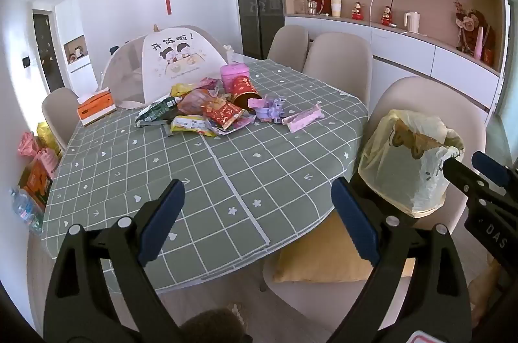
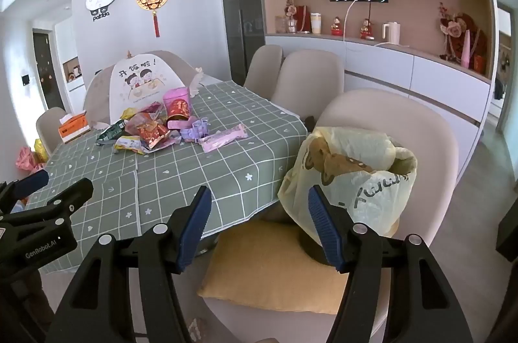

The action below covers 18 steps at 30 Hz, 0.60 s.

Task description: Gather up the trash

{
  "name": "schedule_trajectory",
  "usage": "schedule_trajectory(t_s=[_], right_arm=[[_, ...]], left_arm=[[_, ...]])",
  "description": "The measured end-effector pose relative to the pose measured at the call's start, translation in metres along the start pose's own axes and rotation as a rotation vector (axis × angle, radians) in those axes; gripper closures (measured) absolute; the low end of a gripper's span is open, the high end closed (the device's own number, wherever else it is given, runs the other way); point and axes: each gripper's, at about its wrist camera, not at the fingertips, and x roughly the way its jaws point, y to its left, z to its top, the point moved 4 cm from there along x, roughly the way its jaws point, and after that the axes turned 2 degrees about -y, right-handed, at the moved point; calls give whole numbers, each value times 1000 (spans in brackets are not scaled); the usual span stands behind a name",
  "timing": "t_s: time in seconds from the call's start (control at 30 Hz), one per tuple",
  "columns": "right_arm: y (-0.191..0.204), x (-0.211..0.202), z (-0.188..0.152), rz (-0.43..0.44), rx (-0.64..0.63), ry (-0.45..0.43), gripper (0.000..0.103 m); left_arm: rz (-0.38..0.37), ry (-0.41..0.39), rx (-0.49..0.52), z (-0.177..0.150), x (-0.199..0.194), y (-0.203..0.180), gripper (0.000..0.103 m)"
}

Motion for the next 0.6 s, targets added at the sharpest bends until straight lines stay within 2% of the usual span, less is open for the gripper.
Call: schedule_trajectory(t_s=[0.6], right_arm=[[-1, -6, 1, -3, 2, -12, 44]], left_arm=[[1, -6, 1, 0, 0, 0, 16]])
